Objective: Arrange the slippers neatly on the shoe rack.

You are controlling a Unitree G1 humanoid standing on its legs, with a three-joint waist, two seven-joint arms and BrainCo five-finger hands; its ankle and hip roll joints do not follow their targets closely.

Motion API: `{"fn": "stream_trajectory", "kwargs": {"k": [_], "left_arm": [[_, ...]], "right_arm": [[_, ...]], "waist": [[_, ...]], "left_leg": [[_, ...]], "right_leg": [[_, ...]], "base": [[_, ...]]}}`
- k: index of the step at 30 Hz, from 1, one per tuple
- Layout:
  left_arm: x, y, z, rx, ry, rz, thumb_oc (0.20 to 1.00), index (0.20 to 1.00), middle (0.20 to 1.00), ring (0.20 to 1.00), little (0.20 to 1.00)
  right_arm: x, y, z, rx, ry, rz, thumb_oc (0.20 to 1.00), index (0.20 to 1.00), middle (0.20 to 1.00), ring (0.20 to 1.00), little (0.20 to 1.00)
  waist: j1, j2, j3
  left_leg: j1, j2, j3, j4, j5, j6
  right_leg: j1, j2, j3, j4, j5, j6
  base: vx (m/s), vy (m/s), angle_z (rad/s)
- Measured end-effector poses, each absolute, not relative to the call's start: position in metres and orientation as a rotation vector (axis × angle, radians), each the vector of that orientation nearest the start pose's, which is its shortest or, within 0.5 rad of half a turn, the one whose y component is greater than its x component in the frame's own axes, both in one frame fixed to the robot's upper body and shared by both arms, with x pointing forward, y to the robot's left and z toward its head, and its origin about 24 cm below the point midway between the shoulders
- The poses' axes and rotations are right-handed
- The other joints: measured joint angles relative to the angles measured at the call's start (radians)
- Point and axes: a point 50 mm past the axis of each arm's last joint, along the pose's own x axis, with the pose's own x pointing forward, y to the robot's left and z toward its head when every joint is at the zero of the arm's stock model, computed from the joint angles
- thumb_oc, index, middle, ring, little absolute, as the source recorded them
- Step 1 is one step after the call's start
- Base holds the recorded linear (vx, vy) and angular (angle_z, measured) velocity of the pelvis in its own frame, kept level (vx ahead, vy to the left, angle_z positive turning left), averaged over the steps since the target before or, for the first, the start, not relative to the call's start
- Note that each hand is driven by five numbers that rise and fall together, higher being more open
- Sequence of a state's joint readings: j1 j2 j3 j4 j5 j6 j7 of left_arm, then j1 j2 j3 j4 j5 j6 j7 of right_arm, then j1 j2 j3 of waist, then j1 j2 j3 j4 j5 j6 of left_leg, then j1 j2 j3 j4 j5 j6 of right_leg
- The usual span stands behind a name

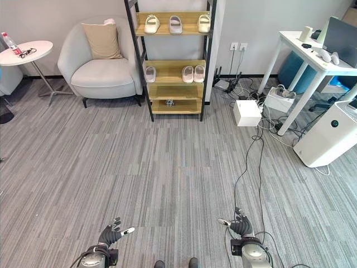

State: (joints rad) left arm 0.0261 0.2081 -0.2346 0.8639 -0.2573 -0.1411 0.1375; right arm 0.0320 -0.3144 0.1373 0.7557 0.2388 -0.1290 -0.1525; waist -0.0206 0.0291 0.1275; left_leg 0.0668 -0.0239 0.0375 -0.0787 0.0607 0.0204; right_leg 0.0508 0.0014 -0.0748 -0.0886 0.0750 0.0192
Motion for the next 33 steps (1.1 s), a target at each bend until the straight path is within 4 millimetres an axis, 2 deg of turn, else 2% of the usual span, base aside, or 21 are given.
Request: {"fn": "stream_trajectory", "kwargs": {"k": [7,13,19,33], "left_arm": [[0.162,0.193,-0.122,0.093,0.743,0.113,1.0,1.0,1.0,1.0,1.0],[0.16,0.193,-0.123,0.088,0.751,0.116,1.0,1.0,1.0,1.0,1.0],[0.149,0.195,-0.128,0.084,0.779,0.124,1.0,1.0,1.0,1.0,1.0],[0.148,0.195,-0.128,0.054,0.781,0.14,1.0,1.0,1.0,1.0,1.0]], "right_arm": [[0.168,-0.242,-0.104,-0.175,0.682,-0.228,1.0,1.0,1.0,1.0,1.0],[0.167,-0.241,-0.104,-0.175,0.683,-0.225,1.0,1.0,1.0,1.0,1.0],[0.167,-0.24,-0.105,-0.155,0.686,-0.229,1.0,1.0,1.0,1.0,1.0],[0.165,-0.238,-0.105,-0.155,0.684,-0.22,1.0,1.0,1.0,1.0,1.0]], "waist": [[-0.002,0.003,0.002],[-0.002,0.003,0.002],[-0.001,0.003,0.002],[-0.001,-0.008,0.008]], "left_leg": [[0.002,0.0,0.006,0.0,0.0,0.0],[0.005,0.0,0.008,0.0,0.0,0.0],[0.006,0.0,0.008,0.0,0.0,0.0],[0.007,0.0,0.004,0.0,0.0,0.0]], "right_leg": [[-0.001,0.001,0.009,0.0,0.004,0.003],[0.002,0.001,0.012,0.0,0.005,0.003],[0.003,0.001,0.012,0.0,0.006,0.003],[0.005,0.001,0.007,0.0,0.007,0.002]], "base": [[0.0,0.001,-0.02],[0.0,0.0,-0.01],[0.0,0.0,0.0],[0.0,0.0,0.01]]}}
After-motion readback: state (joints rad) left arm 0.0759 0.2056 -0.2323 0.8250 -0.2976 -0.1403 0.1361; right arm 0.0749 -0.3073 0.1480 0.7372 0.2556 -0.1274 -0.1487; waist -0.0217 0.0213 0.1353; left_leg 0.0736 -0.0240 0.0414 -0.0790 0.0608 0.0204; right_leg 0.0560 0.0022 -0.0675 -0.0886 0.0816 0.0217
